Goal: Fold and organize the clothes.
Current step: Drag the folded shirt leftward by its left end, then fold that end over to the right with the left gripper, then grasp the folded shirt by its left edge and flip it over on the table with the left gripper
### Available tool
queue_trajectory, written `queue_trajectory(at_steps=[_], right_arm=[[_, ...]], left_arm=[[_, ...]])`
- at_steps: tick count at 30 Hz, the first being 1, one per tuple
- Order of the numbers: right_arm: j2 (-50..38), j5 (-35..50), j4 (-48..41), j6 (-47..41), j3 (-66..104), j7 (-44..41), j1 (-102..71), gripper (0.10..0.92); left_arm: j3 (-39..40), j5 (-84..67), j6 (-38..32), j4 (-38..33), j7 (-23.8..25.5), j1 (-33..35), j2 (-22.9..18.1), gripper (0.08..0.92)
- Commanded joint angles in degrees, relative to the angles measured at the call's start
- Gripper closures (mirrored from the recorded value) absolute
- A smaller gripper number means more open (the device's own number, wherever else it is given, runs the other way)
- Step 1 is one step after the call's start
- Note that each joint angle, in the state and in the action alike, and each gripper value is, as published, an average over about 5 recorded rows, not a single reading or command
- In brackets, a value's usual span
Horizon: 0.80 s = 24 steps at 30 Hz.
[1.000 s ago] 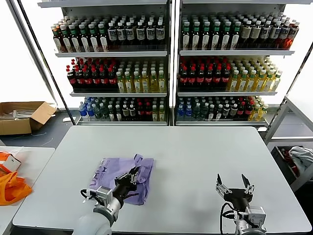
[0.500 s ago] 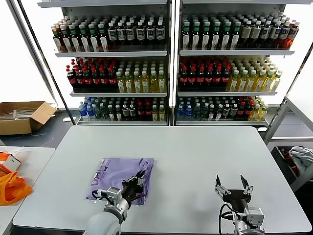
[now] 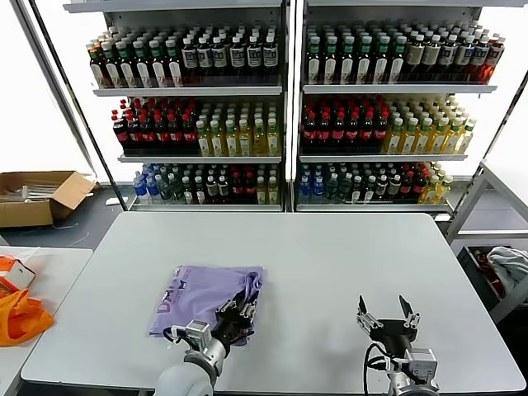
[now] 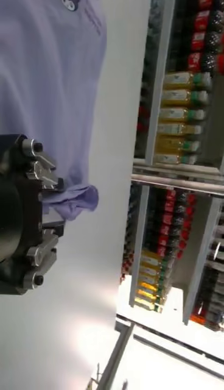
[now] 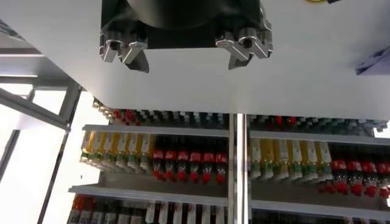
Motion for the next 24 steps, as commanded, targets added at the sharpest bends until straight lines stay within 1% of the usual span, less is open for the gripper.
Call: queue_trajectory(at_steps=[1, 3, 6, 8, 10, 13, 15, 17, 20, 24], right_arm=[[-0.1, 0.0, -0.6, 0.0, -0.6, 0.1, 0.6, 0.203], [-0.2, 0.0, -0.8, -0.1, -0.9, 0.1, 1.0, 0.203], [-0.3, 0.0, -1.2, -0.1, -1.6, 0.1, 1.7, 0.203], [-0.3, 0.0, -1.6, -0.2, -2.3, 0.1, 2.2, 0.203], [-0.3, -0.1, -1.9, -0.2, -3.0, 0.1, 2.7, 0.203], [-0.4, -0.1, -2.5, -0.3, -3.8, 0.1, 3.6, 0.203], [-0.5, 0.0, -2.9, -0.4, -4.1, 0.0, 4.1, 0.203], [-0.7, 0.0, -3.2, -0.4, -4.4, 0.0, 4.4, 0.203], [-0.9, 0.1, -3.5, -0.4, -4.4, 0.0, 4.6, 0.203], [-1.1, 0.3, -3.6, -0.4, -4.1, -0.1, 4.5, 0.203]], left_arm=[[-1.6, -28.3, 3.7, -11.4, -4.5, 1.4, 0.2, 0.548], [-3.9, -35.2, 4.3, -15.4, -6.4, 1.6, 1.0, 0.487], [-8.8, -36.1, 4.4, -18.1, -7.9, 1.2, 3.3, 0.4], [-12.4, -29.5, 4.0, -17.0, -7.8, 0.8, 5.5, 0.348], [-15.9, -19.4, 3.2, -14.2, -6.8, 1.1, 7.6, 0.288], [-20.0, -4.2, 0.7, -9.6, -3.2, 3.0, 9.7, 0.214], [-21.6, 2.2, -0.9, -7.5, -0.7, 4.6, 10.1, 0.188], [-22.4, 4.6, -1.7, -5.9, 0.9, 6.2, 10.1, 0.18], [-22.8, 5.0, -1.9, -3.6, 2.4, 7.2, 9.8, 0.178], [-22.5, 5.3, -2.5, 0.0, 3.3, 6.6, 9.5, 0.177]])
